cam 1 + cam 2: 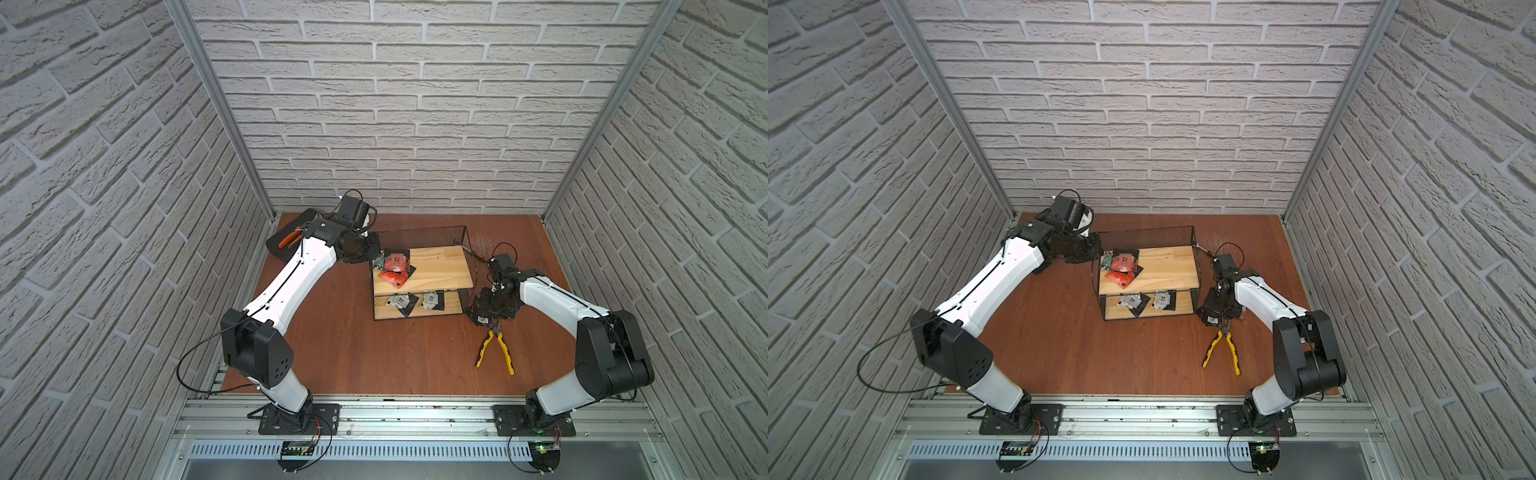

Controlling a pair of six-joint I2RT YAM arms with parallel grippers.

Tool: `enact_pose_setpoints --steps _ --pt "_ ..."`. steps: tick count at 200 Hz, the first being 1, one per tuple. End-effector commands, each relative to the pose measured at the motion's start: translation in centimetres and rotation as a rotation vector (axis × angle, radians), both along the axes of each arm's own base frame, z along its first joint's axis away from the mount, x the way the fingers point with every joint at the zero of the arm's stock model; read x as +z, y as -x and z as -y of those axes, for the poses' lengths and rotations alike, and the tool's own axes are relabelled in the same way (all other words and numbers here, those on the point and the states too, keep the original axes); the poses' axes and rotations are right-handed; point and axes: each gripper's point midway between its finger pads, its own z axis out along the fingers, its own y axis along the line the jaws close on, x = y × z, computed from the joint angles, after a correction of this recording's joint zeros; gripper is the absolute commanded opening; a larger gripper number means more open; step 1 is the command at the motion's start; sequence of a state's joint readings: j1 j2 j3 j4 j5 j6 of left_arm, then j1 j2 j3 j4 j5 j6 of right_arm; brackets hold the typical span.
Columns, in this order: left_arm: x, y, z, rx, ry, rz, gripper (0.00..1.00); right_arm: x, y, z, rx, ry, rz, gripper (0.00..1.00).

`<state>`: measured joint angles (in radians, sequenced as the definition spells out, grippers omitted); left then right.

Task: Remove the tea bags from the shelf
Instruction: Place the tea bag at the center of the board, then pick up the tea bag from the shelf.

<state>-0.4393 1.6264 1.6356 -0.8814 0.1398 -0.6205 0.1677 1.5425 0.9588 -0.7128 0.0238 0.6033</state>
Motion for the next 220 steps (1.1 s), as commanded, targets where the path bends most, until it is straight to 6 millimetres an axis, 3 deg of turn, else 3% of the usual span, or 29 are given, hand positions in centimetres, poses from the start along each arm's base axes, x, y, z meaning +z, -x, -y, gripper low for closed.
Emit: enact_pose_setpoints --steps 1,49,80,100,127,147,194,220 --pt "1.4 -0.4 0.8 -0.030 0.018 0.049 0.17 1.2 -0.5 0.5 -0.017 0.030 0.038 0.44" --pt "1.4 -0.4 0.7 -0.030 0.013 0.049 0.17 7.4 -1.3 2.6 -0.056 0.136 0.166 0.62" --pt "1.4 -0.4 0.7 -0.029 0.012 0.050 0.17 13.7 -1.8 3.4 -0.064 0.206 0.315 0.66" --pt "1.4 -0.4 0.7 -0.030 0.010 0.051 0.17 18.5 -2.4 2.5 -0.010 0.270 0.439 0.68" --pt "1.4 -0.4 0.7 -0.031 0.009 0.051 0.17 23.8 -3.5 -2.0 0.148 0.305 0.606 0.71" --pt "1.4 -0.4 0.7 -0.031 0.008 0.053 0.17 25.6 -4.3 -6.6 0.272 0.268 0.657 0.73" --pt "1.4 -0.5 0.6 -0.023 0.007 0.053 0.17 24.8 -5.5 -19.9 0.593 0.034 0.663 0.75" --pt "1.4 -0.5 0.6 -0.019 0.006 0.053 0.17 23.5 -6.2 -24.4 0.671 -0.033 0.613 0.79"
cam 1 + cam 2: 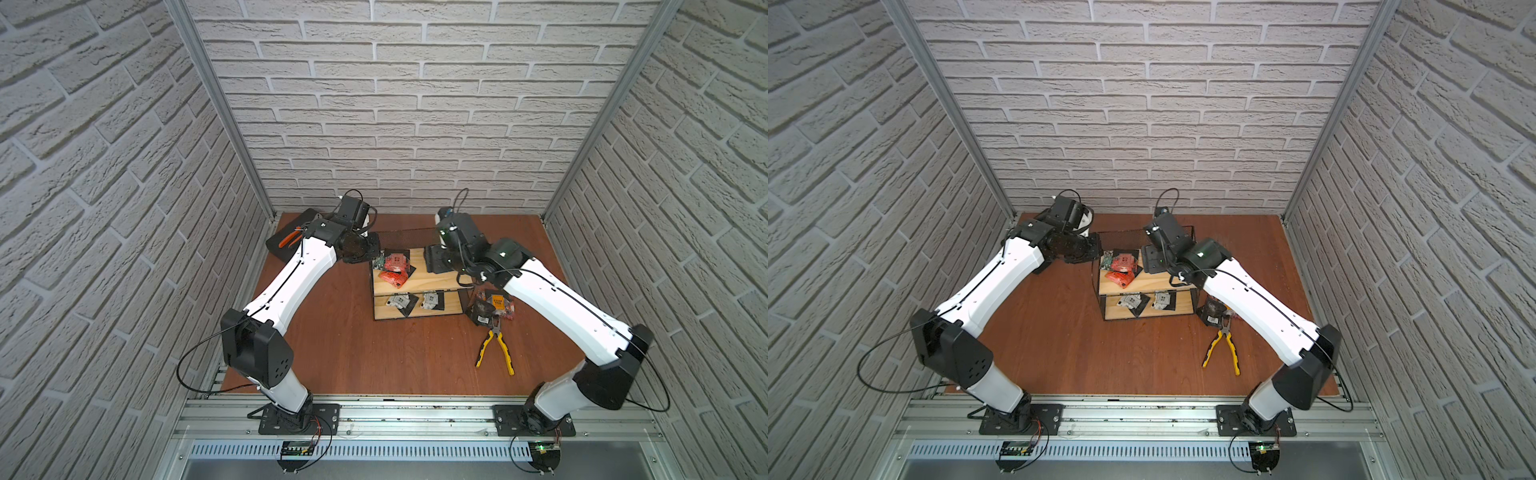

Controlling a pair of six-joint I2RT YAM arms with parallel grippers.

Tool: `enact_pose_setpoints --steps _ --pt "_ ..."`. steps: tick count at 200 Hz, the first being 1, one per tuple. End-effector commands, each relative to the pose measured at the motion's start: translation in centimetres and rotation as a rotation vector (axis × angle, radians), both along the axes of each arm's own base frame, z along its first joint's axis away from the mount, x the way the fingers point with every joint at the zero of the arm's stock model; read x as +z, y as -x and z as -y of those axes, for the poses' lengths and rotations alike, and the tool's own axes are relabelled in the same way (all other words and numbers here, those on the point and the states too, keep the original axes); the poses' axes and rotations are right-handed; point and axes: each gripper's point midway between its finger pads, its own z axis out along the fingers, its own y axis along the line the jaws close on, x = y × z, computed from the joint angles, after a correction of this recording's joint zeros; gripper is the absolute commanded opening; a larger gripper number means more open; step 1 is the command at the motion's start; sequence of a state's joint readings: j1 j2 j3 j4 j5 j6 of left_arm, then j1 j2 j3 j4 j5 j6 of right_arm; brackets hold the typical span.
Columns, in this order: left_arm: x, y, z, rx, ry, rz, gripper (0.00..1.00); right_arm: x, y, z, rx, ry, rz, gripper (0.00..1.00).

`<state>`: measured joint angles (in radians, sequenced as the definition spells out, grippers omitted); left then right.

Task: Remove the tea bags from the shelf
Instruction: Pick up the tea bag from the shelf.

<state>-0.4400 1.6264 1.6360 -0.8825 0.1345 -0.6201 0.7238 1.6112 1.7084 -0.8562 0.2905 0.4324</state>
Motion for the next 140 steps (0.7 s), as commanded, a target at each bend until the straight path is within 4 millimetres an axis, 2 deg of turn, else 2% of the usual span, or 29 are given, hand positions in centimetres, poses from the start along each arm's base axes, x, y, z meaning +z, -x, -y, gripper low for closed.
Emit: enact_pose_setpoints --steps 1,21,44,122,135,137,140 --pt "1.5 -0.5 0.7 -0.022 0.010 0.052 0.17 0.3 -0.3 -4.5 0.121 -0.066 -0.017 0.79" --pt "1.4 -0.5 0.7 -0.019 0.010 0.051 0.17 -0.7 -1.3 -6.3 0.137 -0.083 -0.047 0.82" --pt "1.4 -0.5 0.6 -0.020 0.007 0.051 0.16 -2.1 -2.5 -7.1 0.119 -0.067 -0.076 0.82" --pt "1.3 -0.4 0.6 -0.018 0.009 0.049 0.15 -5.3 -5.2 -7.4 0.068 -0.016 -0.103 0.82" --pt "1.4 -0.5 0.6 -0.017 0.008 0.050 0.15 -5.1 -5.4 -7.3 0.066 -0.015 -0.099 0.82" --pt "1.3 -0.5 0.6 -0.018 0.008 0.049 0.15 -6.3 -5.5 -7.4 0.065 0.001 -0.117 0.82" --pt "1.3 -0.5 0.6 -0.017 0.009 0.049 0.15 -6.7 -5.6 -7.5 0.063 0.007 -0.124 0.82"
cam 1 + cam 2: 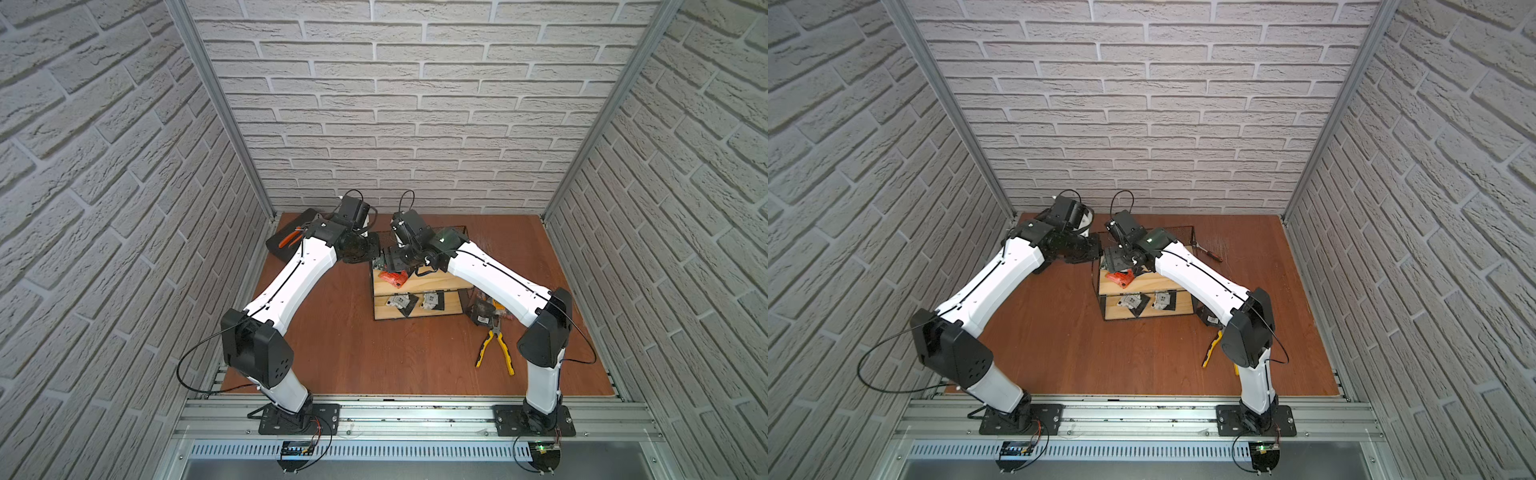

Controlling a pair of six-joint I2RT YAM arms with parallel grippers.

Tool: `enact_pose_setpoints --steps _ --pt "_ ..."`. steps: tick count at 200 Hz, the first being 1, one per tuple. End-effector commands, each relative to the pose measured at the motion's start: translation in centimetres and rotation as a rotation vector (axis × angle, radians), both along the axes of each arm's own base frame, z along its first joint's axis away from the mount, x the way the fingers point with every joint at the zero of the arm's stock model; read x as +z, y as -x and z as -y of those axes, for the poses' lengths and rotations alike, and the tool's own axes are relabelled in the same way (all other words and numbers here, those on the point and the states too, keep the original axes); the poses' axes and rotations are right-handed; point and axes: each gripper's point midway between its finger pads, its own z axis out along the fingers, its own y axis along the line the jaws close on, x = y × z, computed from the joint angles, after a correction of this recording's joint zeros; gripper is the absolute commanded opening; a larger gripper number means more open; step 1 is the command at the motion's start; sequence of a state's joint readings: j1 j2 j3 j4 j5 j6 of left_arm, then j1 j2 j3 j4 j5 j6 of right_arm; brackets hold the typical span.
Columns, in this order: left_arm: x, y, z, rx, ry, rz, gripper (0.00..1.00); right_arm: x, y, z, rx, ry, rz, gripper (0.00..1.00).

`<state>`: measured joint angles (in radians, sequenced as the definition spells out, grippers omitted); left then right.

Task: Remove the tea bags from the shelf
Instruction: Pick up the tea bag from the shelf.

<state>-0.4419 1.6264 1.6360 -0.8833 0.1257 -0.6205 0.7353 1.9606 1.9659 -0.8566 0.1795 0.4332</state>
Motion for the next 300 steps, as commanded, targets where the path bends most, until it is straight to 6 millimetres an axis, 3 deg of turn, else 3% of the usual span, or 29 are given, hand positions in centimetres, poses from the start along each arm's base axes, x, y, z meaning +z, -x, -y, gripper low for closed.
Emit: enact_pose_setpoints --steps 1,49,69,117,182,222,226,300 --pt "1.4 -0.5 0.7 -0.021 0.016 0.047 0.15 -0.9 -1.1 -0.2 -0.017 0.014 0.001 0.82" --pt "1.4 -0.4 0.7 -0.024 0.016 0.047 0.15 -3.5 -1.7 1.0 -0.056 0.083 -0.038 0.80" --pt "1.4 -0.4 0.7 -0.025 0.014 0.046 0.15 -4.0 -1.7 1.8 -0.083 0.105 -0.056 0.76" --pt "1.5 -0.4 0.7 -0.024 0.016 0.047 0.15 -3.8 -1.3 3.2 -0.117 0.107 -0.062 0.57" --pt "1.6 -0.3 0.7 -0.028 0.016 0.047 0.15 -3.2 -1.2 3.7 -0.132 0.099 -0.062 0.30" --pt "1.6 -0.3 0.7 -0.027 0.017 0.048 0.15 -2.2 -1.2 3.9 -0.145 0.084 -0.042 0.23" --pt "1.6 -0.3 0.7 -0.028 0.017 0.049 0.15 -0.6 -1.0 4.0 -0.146 0.062 -0.016 0.22" --pt "1.6 -0.3 0.8 -0.029 0.019 0.049 0.15 5.9 0.0 5.5 -0.152 -0.018 0.111 0.15"
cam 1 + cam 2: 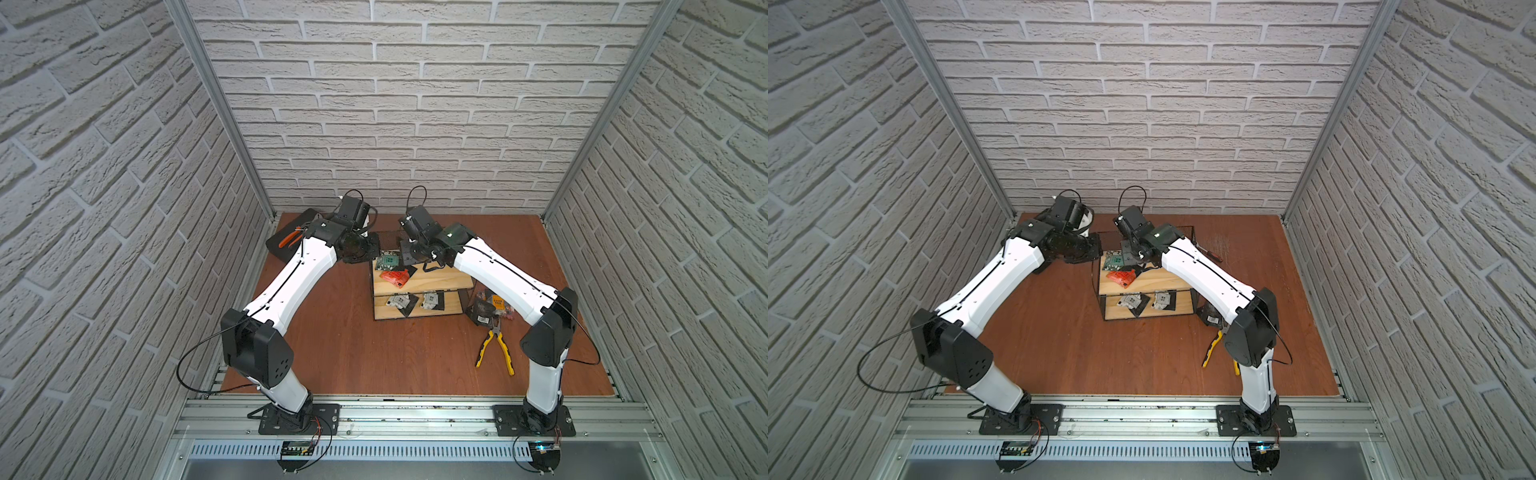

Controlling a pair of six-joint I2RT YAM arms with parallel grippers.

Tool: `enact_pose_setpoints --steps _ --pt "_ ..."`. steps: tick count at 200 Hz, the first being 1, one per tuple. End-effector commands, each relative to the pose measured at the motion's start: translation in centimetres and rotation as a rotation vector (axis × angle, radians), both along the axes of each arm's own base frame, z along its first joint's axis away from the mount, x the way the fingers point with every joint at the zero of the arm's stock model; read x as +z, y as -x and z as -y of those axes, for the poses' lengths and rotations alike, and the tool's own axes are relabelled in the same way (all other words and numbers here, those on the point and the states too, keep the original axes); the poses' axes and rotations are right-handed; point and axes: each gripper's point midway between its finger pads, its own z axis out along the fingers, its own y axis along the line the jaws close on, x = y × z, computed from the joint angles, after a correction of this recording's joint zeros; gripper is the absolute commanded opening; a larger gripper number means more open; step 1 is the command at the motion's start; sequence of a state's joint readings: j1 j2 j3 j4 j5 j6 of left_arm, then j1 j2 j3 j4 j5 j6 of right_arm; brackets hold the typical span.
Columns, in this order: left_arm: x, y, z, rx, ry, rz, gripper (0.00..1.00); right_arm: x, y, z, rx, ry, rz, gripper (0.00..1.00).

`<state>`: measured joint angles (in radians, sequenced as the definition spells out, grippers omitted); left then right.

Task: Remove the tea bags from the shelf
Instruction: Pick up the tea bag from the shelf, then place the tea bag at the center of the board.

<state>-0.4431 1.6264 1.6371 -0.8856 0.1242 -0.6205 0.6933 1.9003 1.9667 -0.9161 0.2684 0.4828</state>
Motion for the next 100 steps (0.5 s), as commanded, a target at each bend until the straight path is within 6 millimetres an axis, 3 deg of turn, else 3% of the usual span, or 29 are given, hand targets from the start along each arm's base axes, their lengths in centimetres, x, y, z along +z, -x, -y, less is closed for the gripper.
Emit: enact_pose_setpoints --steps 1,49,78,100 --pt "1.5 -0.4 0.8 -0.028 0.020 0.049 0.15 3.6 0.7 1.4 -0.017 -0.038 0.077 0.15" --pt "1.6 -0.4 1.0 -0.031 0.021 0.050 0.15 8.0 1.9 5.2 -0.095 -0.058 0.183 0.14" --pt "1.5 -0.4 1.0 -0.031 0.020 0.049 0.15 10.0 2.5 10.2 -0.201 -0.086 0.212 0.14" --pt "1.5 -0.4 1.0 -0.032 0.021 0.048 0.15 9.9 3.1 14.9 -0.299 -0.109 0.206 0.14"
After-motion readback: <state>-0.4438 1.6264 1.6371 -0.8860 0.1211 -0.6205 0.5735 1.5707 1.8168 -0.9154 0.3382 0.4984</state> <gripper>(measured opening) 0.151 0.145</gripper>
